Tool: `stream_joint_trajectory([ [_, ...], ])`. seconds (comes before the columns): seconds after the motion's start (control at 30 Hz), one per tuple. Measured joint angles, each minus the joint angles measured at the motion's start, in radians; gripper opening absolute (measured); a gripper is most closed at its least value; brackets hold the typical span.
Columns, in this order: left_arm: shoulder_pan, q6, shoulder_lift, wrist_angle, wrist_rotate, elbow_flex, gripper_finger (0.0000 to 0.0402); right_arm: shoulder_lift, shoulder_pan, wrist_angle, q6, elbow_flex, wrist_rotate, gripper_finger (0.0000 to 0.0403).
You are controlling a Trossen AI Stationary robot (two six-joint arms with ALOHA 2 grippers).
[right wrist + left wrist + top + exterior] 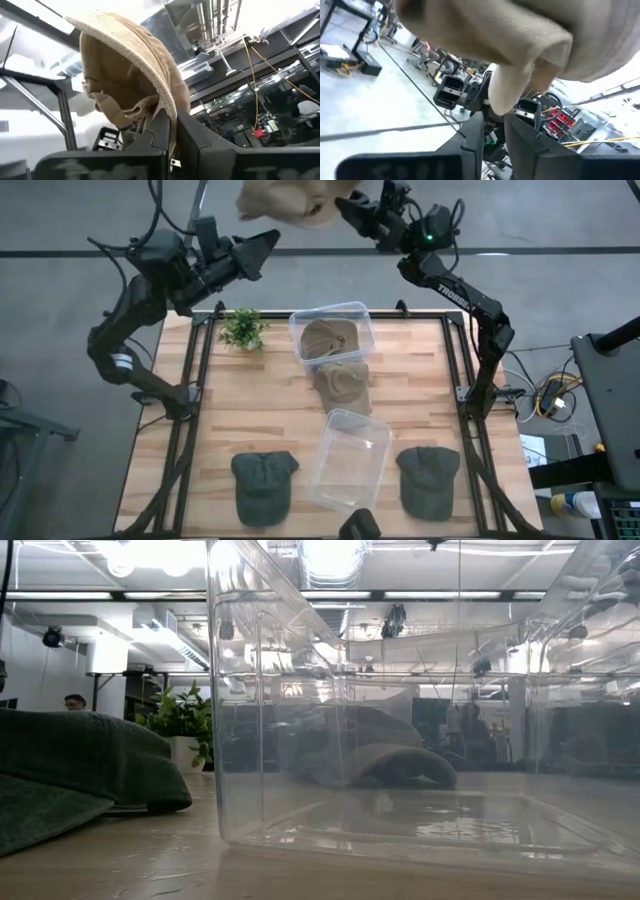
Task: Pick & Place hat
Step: Put the left brown cap into the top transparent container
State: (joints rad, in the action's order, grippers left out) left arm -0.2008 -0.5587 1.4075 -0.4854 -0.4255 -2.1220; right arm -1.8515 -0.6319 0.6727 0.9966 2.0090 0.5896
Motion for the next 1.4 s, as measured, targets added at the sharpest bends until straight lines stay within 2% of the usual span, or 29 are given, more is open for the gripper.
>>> stream_joint_trajectory([
  [0.2,0.000,0.060,-0.030,-0.073,0.001,0.000,0.0117,0.000,-0.029,0.000,0.069,-0.001,-0.028,0.0010],
  [0.27,0.000,0.103,-0.036,-0.139,0.001,0.000,0.0126,0.000,-0.054,0.038,0.164,-0.001,-0.028,0.0010],
  [0.33,0.000,0.124,-0.039,-0.210,0.002,0.000,0.0129,-0.011,-0.081,0.125,0.326,-0.001,-0.014,0.0009],
  [0.43,0.000,0.113,-0.039,-0.267,0.002,0.000,0.0130,-0.027,-0.132,0.268,0.614,-0.003,0.062,0.0009],
  [0.5,0.000,0.113,-0.038,-0.292,0.002,0.000,0.0130,-0.029,-0.158,0.276,0.742,-0.005,0.177,0.0009],
  [0.57,0.000,0.115,-0.038,-0.322,0.002,0.000,0.0130,-0.028,-0.185,0.259,0.811,-0.015,0.343,0.0009],
  [0.67,0.000,0.118,-0.038,-0.349,0.002,0.000,0.0131,-0.011,-0.189,0.180,0.843,-0.049,0.404,0.0009],
  [0.93,0.000,0.116,-0.053,-0.427,0.009,0.000,0.0131,0.043,-0.197,0.046,0.836,-0.138,0.436,0.0009],
  [1.03,0.000,0.130,-0.065,-0.466,0.009,0.000,0.0131,0.074,-0.201,-0.064,0.808,-0.209,0.436,0.0010],
  [1.2,0.000,0.149,-0.078,-0.466,0.010,0.000,0.0131,0.196,-0.200,-0.313,0.660,-0.373,0.431,0.0011],
  [1.4,0.000,0.200,-0.096,-0.465,0.010,0.000,0.0131,0.333,-0.202,-0.827,0.318,-0.525,0.362,0.0011],
])
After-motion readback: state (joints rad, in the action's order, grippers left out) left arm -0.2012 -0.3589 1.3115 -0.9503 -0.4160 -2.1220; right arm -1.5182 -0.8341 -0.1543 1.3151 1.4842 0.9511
